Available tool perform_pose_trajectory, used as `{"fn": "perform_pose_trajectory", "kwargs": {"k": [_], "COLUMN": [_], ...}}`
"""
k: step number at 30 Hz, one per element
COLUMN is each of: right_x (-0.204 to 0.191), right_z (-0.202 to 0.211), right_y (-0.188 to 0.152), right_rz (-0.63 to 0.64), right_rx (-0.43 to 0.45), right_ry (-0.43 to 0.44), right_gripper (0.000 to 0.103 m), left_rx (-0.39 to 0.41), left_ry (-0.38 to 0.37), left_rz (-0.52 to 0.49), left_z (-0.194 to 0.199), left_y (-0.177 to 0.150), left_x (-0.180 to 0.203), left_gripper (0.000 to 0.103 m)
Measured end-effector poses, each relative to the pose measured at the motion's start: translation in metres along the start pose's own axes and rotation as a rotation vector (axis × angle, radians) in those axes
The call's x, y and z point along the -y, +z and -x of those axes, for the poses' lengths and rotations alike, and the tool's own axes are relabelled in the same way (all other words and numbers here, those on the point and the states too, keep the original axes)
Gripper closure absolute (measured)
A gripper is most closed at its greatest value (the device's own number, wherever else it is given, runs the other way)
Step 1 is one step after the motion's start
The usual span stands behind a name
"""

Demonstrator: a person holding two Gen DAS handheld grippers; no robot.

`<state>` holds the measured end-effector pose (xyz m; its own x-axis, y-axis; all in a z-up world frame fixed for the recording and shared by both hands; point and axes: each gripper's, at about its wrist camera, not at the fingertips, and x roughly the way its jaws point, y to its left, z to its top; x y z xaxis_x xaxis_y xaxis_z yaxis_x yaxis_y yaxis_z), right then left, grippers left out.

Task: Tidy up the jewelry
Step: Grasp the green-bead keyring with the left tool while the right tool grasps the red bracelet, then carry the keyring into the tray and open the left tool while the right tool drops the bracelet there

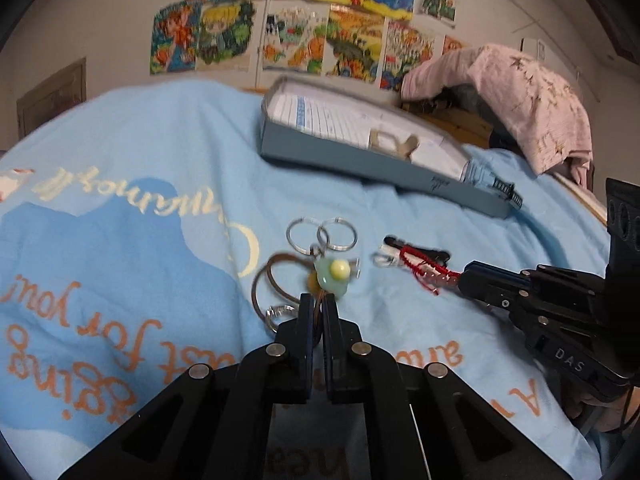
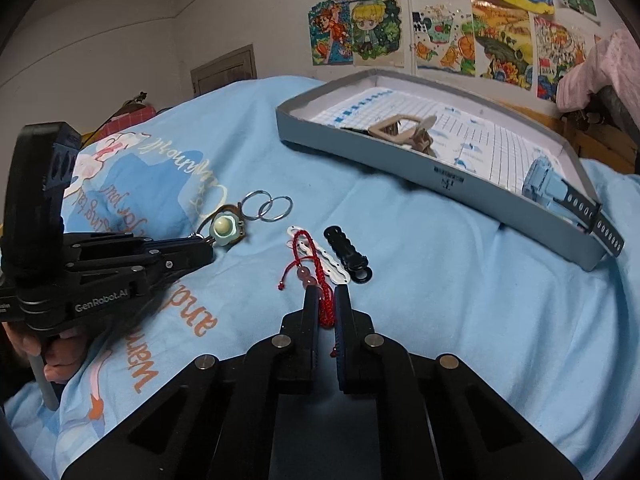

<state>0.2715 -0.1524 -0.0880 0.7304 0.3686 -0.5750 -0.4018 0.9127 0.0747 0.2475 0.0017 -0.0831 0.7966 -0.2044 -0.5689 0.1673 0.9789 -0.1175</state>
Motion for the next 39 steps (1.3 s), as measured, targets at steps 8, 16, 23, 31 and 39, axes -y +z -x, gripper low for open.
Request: {"fn": "perform_pose_trajectory", "kwargs": {"k": [8, 16, 23, 31, 39], "right_x": [0.005, 0.016, 0.035, 0.075, 0.102], "right_z": [0.02, 0.038, 0.048, 0.034, -0.018], "right_y": [0.005, 0.015, 0.03, 0.062, 0.073], "right_rz": [-0.011, -0.054, -0.109, -0.187, -0.22], "right_rx": [0.086, 0.171, 0.259, 0.353, 0.307], "right_ry": [-0.004, 0.016, 0.007, -0.055, -0.094], "right_gripper": [0.097, 0.097, 0.097, 0.097, 0.097], "left_rx": [0.036, 0.036, 0.064, 0.131, 0.091], "left_ry": [-0.014, -0.082, -0.115, -0.081, -0.075], "left_rz": [0.023, 0.026, 0.024, 0.05, 0.058], "left_z": [0.023, 0.04, 0.04, -0.006, -0.079], "left_y": [0.006, 0.044, 0.085, 0.139, 0.16], "left_x": [0.001, 0.007, 0.018, 0.033, 0.039], "left_gripper": [0.099, 0.099, 0.099, 0.099, 0.099]}}
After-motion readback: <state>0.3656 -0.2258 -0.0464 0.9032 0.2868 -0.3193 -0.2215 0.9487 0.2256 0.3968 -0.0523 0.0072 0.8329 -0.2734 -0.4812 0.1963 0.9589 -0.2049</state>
